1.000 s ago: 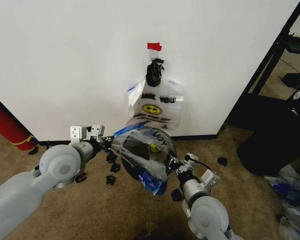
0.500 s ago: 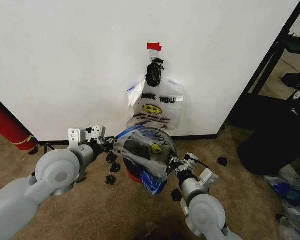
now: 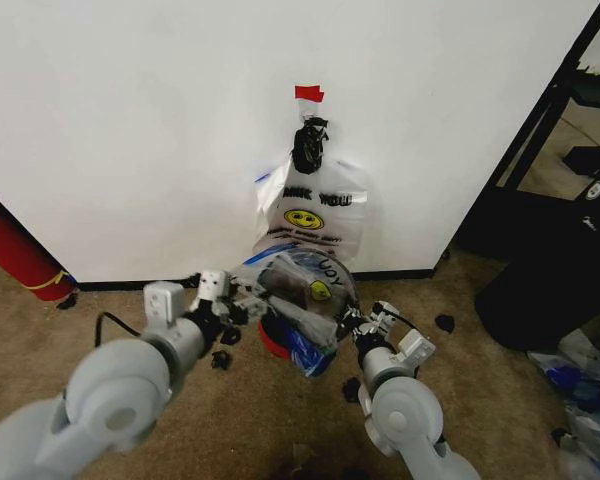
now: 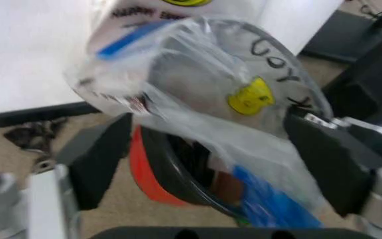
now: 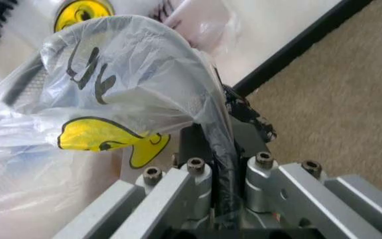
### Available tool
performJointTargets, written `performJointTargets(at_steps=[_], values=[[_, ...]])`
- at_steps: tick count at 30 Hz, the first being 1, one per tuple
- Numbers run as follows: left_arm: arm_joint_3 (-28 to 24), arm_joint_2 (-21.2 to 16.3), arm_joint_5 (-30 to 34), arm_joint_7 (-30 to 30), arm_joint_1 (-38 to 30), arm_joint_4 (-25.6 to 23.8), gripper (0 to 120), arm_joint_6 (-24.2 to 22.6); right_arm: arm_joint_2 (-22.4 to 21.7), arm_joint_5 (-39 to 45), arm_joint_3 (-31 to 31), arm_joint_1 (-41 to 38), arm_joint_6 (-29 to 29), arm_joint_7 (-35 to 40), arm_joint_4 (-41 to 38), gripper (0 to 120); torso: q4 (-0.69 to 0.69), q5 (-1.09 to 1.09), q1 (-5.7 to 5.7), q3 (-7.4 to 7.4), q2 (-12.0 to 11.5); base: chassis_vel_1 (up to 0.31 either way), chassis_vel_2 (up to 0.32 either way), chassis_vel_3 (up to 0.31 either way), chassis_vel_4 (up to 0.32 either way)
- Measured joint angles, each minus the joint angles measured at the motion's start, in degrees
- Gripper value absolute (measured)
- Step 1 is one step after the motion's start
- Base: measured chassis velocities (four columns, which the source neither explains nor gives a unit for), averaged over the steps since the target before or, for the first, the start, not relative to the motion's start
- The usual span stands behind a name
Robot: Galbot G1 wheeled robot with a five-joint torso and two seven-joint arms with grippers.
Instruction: Pick up the garbage bag from the wall and place it over the trash bin.
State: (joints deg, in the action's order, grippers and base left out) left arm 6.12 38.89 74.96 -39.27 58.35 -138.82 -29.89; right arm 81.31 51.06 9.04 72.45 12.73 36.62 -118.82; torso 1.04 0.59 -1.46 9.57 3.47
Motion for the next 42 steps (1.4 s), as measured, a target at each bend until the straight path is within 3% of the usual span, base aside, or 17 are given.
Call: performJointTargets(at_steps=[5,11,17,28,35,40,42], values=[[-1.09,1.02,1.87,-0.45,0.59,-2.15,100,0.18,0.39,-3.72,-0.32,-0.59,-0.31,0.11,0.81,0,0.00,-0.01,0.00,0.00,0.00,0.000,0.000,0.000,0.000],[-1.86,1.70,5.56,-1.47,1.08,-3.87,95,-0.04,0.29,-5.28,-0.52,-0.43,-0.24,-0.55,0.60,0,0.00,-0.01,0.00,0.00,0.00,0.000,0.000,0.000,0.000],[-2.14,4.00,16.66,-5.28,0.00,-3.08,94,0.19,0.66,-1.53,-0.56,0.03,0.20,-0.21,-0.66,0,0.00,0.00,0.00,0.00,0.00,0.000,0.000,0.000,0.000],[-2.27,3.54,14.30,-4.40,-0.02,-1.33,86,-0.04,-0.04,-0.83,-0.45,0.19,0.78,-0.15,-1.58,0,0.00,-0.01,0.00,0.00,0.00,0.000,0.000,0.000,0.000],[-2.52,3.80,13.88,-4.30,0.21,-0.44,71,-0.07,0.22,-0.82,-0.52,0.18,0.82,-0.13,-1.90,0,-0.01,-0.01,0.00,0.00,0.00,0.000,0.000,0.000,0.000],[-3.02,4.00,13.88,-4.33,0.24,-0.26,49,-0.05,0.12,-0.69,-0.46,0.24,0.86,0.16,-2.08,0,0.00,-0.01,0.00,0.00,0.00,0.000,0.000,0.000,0.000],[-3.07,3.97,13.86,-4.33,0.24,-0.24,46,-0.05,0.12,-0.67,-0.46,0.23,0.88,0.23,-2.08,0,0.00,-0.01,0.00,0.00,0.00,0.000,0.000,0.000,0.000]])
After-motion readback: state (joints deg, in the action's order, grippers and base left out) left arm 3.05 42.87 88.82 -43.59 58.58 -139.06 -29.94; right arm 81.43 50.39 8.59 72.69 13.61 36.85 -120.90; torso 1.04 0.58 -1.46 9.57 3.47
